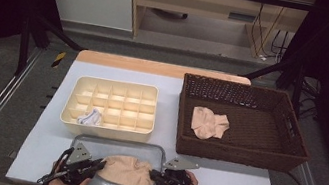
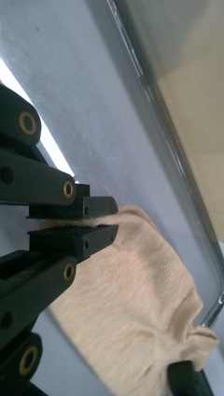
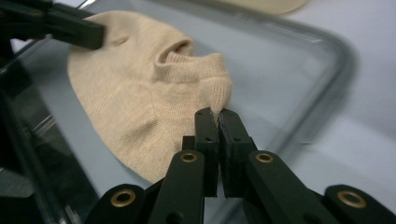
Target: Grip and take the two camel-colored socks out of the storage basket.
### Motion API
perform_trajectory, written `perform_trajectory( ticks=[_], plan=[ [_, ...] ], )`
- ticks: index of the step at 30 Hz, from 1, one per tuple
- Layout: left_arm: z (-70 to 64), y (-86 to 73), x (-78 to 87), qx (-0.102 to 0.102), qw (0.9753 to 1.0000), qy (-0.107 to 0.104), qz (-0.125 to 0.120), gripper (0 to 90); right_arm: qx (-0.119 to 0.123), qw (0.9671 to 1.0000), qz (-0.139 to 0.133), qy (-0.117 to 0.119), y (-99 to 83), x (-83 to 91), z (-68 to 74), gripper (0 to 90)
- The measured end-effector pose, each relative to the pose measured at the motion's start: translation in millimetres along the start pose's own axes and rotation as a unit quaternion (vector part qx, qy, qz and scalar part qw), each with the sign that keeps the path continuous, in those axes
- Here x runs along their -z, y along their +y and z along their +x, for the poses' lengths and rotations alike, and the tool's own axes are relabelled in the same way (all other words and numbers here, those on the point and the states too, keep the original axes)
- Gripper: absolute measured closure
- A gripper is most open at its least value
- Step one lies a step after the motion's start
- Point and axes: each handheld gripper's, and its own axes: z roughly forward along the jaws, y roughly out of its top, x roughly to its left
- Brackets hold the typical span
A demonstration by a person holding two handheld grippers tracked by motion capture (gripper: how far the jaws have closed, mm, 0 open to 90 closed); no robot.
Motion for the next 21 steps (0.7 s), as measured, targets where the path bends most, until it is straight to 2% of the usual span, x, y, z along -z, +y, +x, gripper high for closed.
perform_trajectory(
  ticks=[1,3,6,8,11,13,17,21],
  plan=[
    [0.0,0.0,0.0,0.000,1.0000,0.000,0.000,85.0,0.000,1.0000,0.000,0.000,0.0,0.0,0.0,87.9],
    [-4.5,1.3,-3.4,-0.008,1.0000,-0.003,0.004,85.0,0.005,0.9995,-0.011,-0.028,4.8,4.7,-9.4,88.0],
    [-12.2,2.4,-6.9,-0.024,0.9997,0.005,0.007,85.0,0.019,0.9981,-0.006,-0.058,7.6,3.1,-13.7,88.0],
    [-13.1,2.3,-7.2,-0.029,0.9995,0.009,0.006,84.9,0.022,0.9979,-0.004,-0.060,7.8,2.5,-14.3,87.9],
    [-12.2,1.9,-7.2,-0.026,0.9996,0.007,0.002,82.9,0.025,0.9980,-0.007,-0.058,7.2,1.9,-13.4,87.2],
    [-11.1,2.9,-5.8,-0.025,0.9996,0.008,-0.007,76.8,0.031,0.9980,-0.012,-0.054,6.9,2.1,-12.8,78.8],
    [-9.9,7.3,0.9,-0.025,0.9991,0.011,-0.032,65.2,0.018,0.9980,-0.039,-0.047,7.8,8.8,-15.2,69.9],
    [-7.6,14.2,6.4,-0.026,0.9982,0.003,-0.054,57.0,0.012,0.9972,-0.057,-0.046,6.6,17.2,-18.5,66.2]
  ],
)
